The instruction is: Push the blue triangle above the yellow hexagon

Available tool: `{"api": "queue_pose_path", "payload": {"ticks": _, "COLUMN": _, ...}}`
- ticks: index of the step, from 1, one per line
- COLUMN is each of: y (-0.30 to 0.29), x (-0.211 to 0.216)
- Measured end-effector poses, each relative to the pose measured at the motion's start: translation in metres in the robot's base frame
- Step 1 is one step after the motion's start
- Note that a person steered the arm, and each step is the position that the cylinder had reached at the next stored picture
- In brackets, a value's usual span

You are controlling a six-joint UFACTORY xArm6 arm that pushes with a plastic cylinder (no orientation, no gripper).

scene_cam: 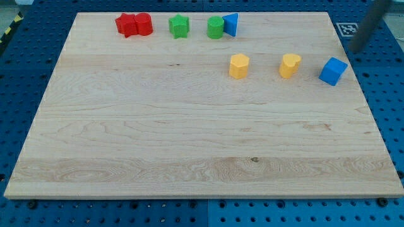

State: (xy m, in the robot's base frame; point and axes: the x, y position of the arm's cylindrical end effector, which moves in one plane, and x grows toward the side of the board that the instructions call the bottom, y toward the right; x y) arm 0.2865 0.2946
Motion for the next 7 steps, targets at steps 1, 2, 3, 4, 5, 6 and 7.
{"api": "queue_pose_path", "payload": {"ticks": 1, "y": -0.065, "x": -0.072}}
{"api": "queue_pose_path", "payload": {"ticks": 2, "y": -0.099, "x": -0.095}}
{"api": "queue_pose_path", "payload": {"ticks": 3, "y": -0.164, "x": -0.095}}
{"api": "queue_pose_path", "payload": {"ticks": 4, "y": -0.224, "x": -0.094}}
{"api": "queue_pose_path", "payload": {"ticks": 5, "y": -0.224, "x": -0.089}}
{"api": "queue_pose_path", "payload": {"ticks": 6, "y": -0.225, "x": -0.060}}
{"api": "queue_pose_path", "payload": {"ticks": 7, "y": -0.225, "x": -0.050}}
